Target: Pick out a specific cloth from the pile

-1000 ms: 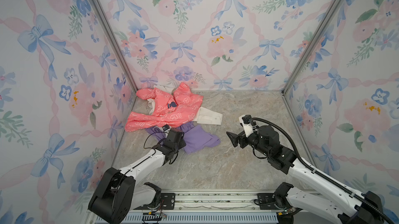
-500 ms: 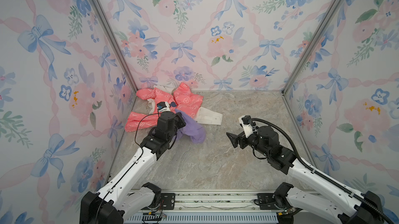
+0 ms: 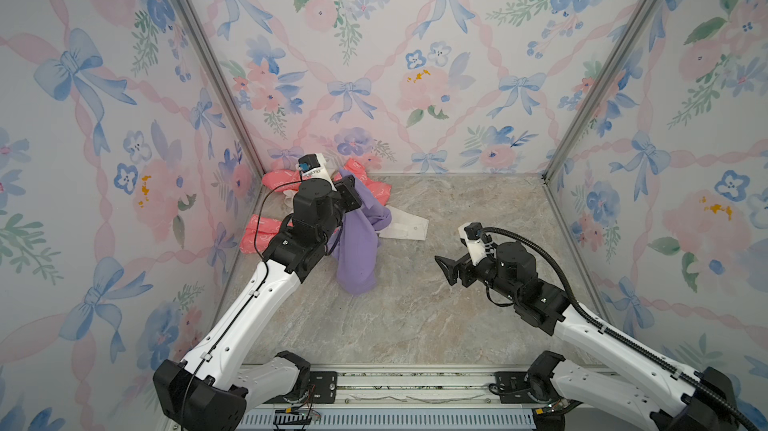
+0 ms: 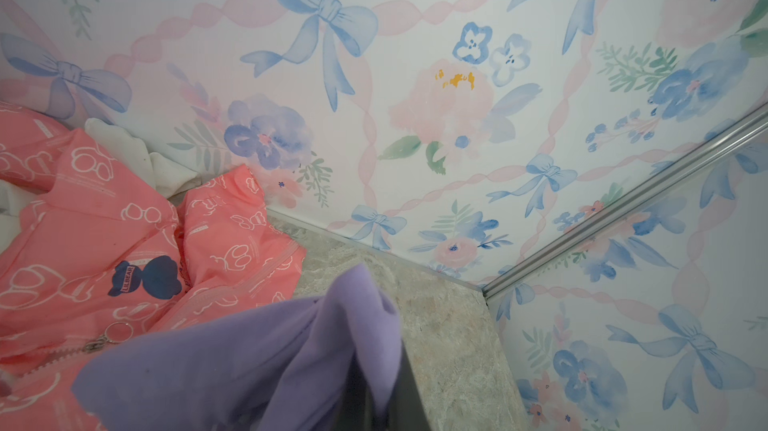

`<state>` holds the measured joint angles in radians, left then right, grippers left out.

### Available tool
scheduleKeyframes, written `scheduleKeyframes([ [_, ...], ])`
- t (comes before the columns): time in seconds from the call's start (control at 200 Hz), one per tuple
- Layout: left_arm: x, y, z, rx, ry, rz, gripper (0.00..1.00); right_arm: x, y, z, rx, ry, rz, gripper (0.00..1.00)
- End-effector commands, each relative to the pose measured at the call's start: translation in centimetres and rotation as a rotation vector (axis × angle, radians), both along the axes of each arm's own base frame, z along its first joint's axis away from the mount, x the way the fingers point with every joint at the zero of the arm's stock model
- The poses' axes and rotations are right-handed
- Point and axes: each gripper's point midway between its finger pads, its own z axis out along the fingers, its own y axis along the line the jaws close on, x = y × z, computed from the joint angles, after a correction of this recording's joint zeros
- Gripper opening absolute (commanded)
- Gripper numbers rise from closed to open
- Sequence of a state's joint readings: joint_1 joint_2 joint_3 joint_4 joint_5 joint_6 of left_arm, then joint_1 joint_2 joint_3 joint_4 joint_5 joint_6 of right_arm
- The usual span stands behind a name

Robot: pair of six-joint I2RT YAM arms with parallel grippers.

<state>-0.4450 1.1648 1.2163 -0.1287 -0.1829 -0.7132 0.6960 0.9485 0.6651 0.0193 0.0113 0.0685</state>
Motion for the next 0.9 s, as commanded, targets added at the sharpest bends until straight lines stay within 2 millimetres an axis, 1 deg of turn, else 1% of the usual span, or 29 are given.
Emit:
scheduleKeyframes([
  [0.0,-0.6,-1.8,3.8,-0.013,-0.094,-0.063,0.00,-0.3,0.6,0.9,0.027,-0.010,0.018,0.97],
  [0.085,-1.0,-3.6,4.5,0.003,-0.111,-0.100,0.00,-0.3,0.5,1.0,0.028,-0.015,0.012,0.97],
  [0.195,-1.4,-6.3,4.8,0.016,-0.120,-0.164,0.00,-0.2,0.2,1.2,0.026,-0.024,0.000,0.97],
  [0.27,-1.5,-8.2,4.5,0.008,-0.115,-0.220,0.00,-0.2,-0.1,1.5,0.026,-0.037,-0.016,0.97],
  [0.365,-1.7,-11.0,4.0,-0.016,-0.111,-0.293,0.00,0.0,-1.0,1.9,0.026,-0.059,-0.061,0.97],
  [0.45,-1.9,-13.6,3.0,-0.004,-0.098,-0.341,0.00,0.3,-2.4,2.2,0.018,-0.078,-0.128,0.97],
  [0.51,-2.0,-15.6,1.7,0.015,-0.078,-0.375,0.00,0.4,-3.6,2.3,0.006,-0.090,-0.186,0.97],
  [0.57,-2.3,-17.7,0.0,0.041,-0.049,-0.413,0.00,0.6,-4.9,2.4,-0.002,-0.100,-0.249,0.97],
  [0.63,-2.6,-19.8,-2.2,0.073,-0.013,-0.459,0.00,0.6,-6.1,2.3,-0.009,-0.104,-0.302,0.97],
  [0.665,-2.8,-20.9,-3.4,0.091,0.005,-0.487,0.04,0.6,-6.8,2.3,-0.008,-0.106,-0.330,0.97],
  [0.705,-3.2,-22.0,-4.7,0.113,0.025,-0.518,0.13,0.6,-7.5,2.4,0.000,-0.106,-0.358,0.97],
  [0.765,-3.5,-23.0,-6.6,0.142,0.052,-0.547,0.39,0.5,-8.4,2.3,0.015,-0.104,-0.386,0.97],
  [0.8,-3.6,-23.2,-7.4,0.158,0.061,-0.554,0.50,0.5,-8.9,2.3,0.027,-0.100,-0.400,0.97],
  [0.845,-3.6,-23.1,-8.0,0.177,0.067,-0.549,0.60,0.4,-9.3,2.2,0.038,-0.097,-0.411,0.97],
  [0.895,-3.4,-22.1,-8.2,0.200,0.061,-0.513,0.70,0.4,-9.7,2.2,0.044,-0.093,-0.421,0.97],
])
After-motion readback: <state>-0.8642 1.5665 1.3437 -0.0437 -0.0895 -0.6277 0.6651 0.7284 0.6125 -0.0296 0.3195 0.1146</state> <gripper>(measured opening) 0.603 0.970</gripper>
